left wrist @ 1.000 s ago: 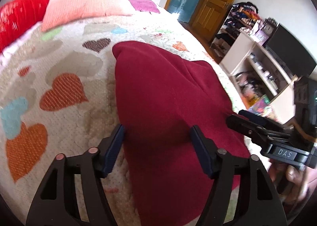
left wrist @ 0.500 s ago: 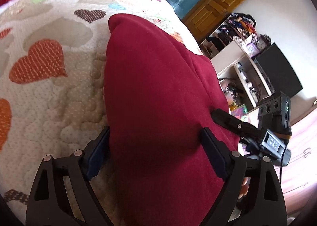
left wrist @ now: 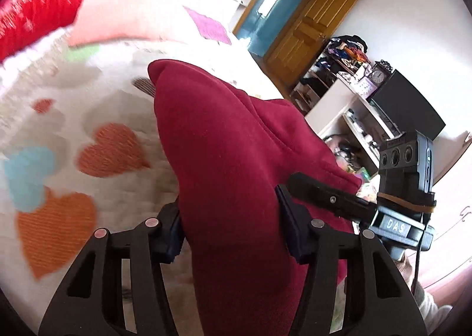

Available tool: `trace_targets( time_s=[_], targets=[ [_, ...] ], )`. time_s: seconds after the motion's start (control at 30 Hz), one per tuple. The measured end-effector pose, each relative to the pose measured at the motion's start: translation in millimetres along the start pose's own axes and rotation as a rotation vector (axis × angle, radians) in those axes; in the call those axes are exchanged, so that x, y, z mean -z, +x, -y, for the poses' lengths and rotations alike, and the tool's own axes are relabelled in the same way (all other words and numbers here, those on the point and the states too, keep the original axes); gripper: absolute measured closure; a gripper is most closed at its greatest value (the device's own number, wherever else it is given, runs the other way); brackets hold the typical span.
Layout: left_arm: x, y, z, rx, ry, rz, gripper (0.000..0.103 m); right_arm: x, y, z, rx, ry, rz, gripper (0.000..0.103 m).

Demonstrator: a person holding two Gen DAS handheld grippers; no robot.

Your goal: Fold small clothes

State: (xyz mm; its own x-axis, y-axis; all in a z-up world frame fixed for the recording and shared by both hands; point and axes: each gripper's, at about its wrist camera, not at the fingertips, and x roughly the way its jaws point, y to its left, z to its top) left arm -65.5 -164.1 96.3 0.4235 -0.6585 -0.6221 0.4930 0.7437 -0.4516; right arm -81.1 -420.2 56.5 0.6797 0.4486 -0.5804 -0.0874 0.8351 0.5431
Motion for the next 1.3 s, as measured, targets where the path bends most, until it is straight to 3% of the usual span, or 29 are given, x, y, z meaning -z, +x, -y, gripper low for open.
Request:
trace_targets(
  time_s=[0.17,0.27,0.33,0.4,0.5,0.67,0.77,0.83,0.9,0.97,1.07,1.2,1.3],
  targets=[
    [10.4,-14.4,-36.1,-0.084,-0.03,-0.029,0.048,2.3,31.1,-31.8,-0.059,-0.011,-0.022,0.04],
    [28.5,0.3,-65.1,-0.139,-0.082,-0.115,0.048,13.0,65.0,-37.2,0.009,-0.028,-0.127,0.039],
    [36.6,-1.1,-73.1,-0.127,-0.095,-0.108,0.045,22.7,75.5,-35.7,0.065,-0.044,-0.182,0.035],
    [38.3,-6.3,-73.5,-0.131,-0.081,-0.097,0.044,26.6,67.8,-35.2,0.05,-0.044,-0.179,0.035],
    [38.4,-10.3,-73.3,-0.154,-0.086,-0.102,0.042,22.8,39.8,-38.8,0.099,-0.067,-0.134,0.035],
    [36.3,-8.5,-56.9,-0.227,-0.057,-0.082,0.038,6.6,8.9,-78.4,0.147,-0.186,-0.026,0.035],
    [35.8,-6.5,-50.5,-0.255,-0.037,-0.07,0.038,6.9,22.6,-108.6,0.192,-0.332,-0.057,0.039],
    [35.3,-11.1,-48.3,-0.27,-0.032,-0.063,0.038,16.2,44.1,-118.8,0.259,-0.423,-0.099,0.056],
    [34.9,-16.6,-46.0,-0.284,-0.016,-0.049,0.038,25.6,60.4,-113.8,0.344,-0.46,-0.141,0.057],
    [35.0,-23.7,-41.1,-0.321,0.021,-0.033,0.038,34.9,73.2,-98.3,0.377,-0.449,-0.173,0.058],
    [33.8,-29.3,-36.1,-0.356,0.058,-0.012,0.038,35.0,63.7,-89.5,0.347,-0.391,-0.15,0.057],
    [33.7,-39.7,-32.5,-0.386,0.079,0.036,0.038,30.5,42.1,-100.5,0.318,-0.352,-0.12,0.058],
    [35.5,-48.4,-25.6,-0.415,0.094,0.079,0.038,32.0,20.0,-112.7,0.323,-0.35,-0.05,0.055]
  ],
)
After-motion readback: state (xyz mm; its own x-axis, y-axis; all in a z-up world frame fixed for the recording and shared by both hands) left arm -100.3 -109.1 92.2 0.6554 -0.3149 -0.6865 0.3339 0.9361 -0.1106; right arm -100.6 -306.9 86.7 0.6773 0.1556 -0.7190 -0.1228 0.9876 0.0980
